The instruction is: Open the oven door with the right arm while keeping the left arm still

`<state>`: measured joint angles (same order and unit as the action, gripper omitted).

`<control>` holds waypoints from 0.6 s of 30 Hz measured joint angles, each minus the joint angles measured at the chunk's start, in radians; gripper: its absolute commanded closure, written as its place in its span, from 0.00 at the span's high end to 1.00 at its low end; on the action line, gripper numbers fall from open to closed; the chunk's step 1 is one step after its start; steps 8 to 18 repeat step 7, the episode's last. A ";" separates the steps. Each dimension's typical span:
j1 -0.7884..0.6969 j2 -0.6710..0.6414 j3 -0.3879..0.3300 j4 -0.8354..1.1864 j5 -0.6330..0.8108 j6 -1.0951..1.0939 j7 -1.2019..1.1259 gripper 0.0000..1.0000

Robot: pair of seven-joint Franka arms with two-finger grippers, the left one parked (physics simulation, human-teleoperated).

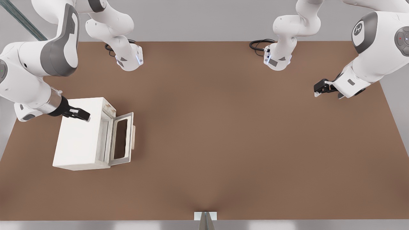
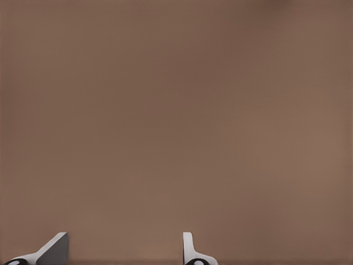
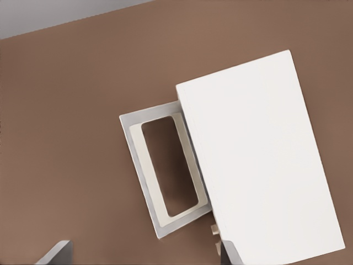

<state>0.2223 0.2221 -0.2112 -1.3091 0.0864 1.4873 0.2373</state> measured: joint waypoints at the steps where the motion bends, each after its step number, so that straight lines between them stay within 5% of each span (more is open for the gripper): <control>1: -0.001 0.001 -0.001 -0.001 0.001 0.001 -0.010 1.00; 18: -0.006 0.003 0.000 -0.004 -0.013 0.003 -0.060 1.00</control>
